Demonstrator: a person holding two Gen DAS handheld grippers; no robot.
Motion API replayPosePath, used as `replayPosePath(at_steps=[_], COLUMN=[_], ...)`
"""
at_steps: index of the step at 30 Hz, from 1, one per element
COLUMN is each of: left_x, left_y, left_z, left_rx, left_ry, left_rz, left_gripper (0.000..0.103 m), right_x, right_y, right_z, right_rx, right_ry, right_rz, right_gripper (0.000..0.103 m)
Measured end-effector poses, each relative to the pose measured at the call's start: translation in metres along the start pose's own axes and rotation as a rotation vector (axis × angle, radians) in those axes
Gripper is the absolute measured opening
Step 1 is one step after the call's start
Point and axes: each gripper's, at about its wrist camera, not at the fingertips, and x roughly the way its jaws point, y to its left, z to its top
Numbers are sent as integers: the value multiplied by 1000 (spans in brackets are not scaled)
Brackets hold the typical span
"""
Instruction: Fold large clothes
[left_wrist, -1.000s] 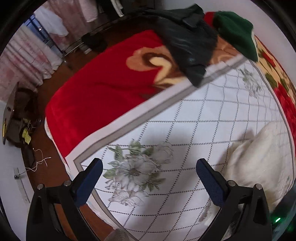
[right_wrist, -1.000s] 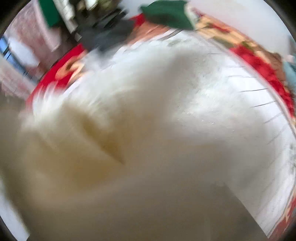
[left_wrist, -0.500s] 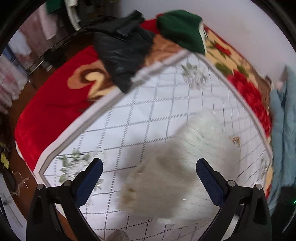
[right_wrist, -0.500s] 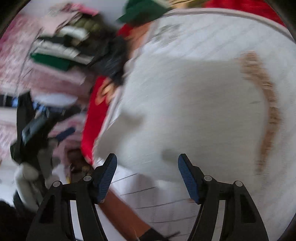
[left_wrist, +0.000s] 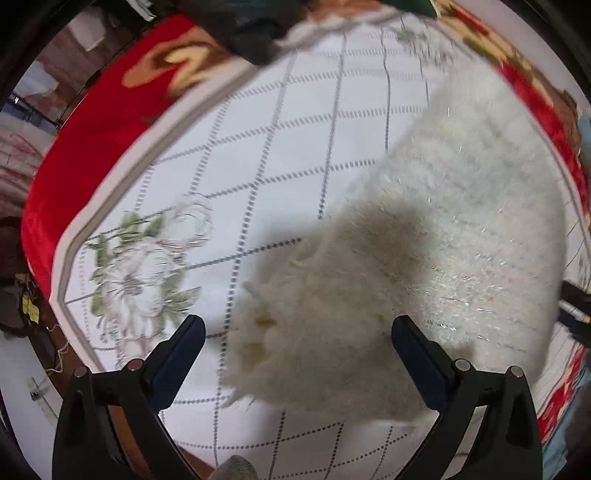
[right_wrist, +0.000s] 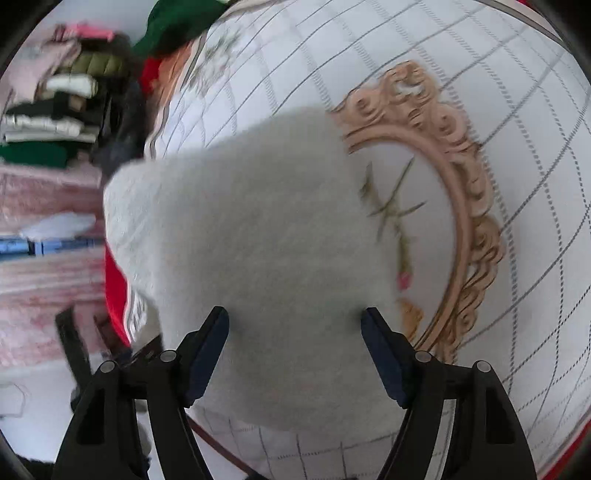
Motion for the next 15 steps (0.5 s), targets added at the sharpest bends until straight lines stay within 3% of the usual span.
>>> replayPosePath(at_steps=[5,7,10,11,15], left_x=[-27,-28,-9,1,28], left_y=[13,13,5,1,-8], left_z=[-18,-35,-61,-70,-90], left_rx=[-13,-14,-46,-59,-86], left_ry=[-46,-45,13,42,59], left_rz=[34,45,27,14,6], left_gripper=[103,103,103,103,103], right_x=[31,18,-20,-31,-38], right_y=[-39,-34,-7,-2,0], right_z=[7,4,-20,-32,-88], right_rx=[118,98,-1,0,176], right_ry=[97,91,-11,-27,40], right_rz=[181,125,-54,-53,167], right_gripper=[78,77,77,77,77])
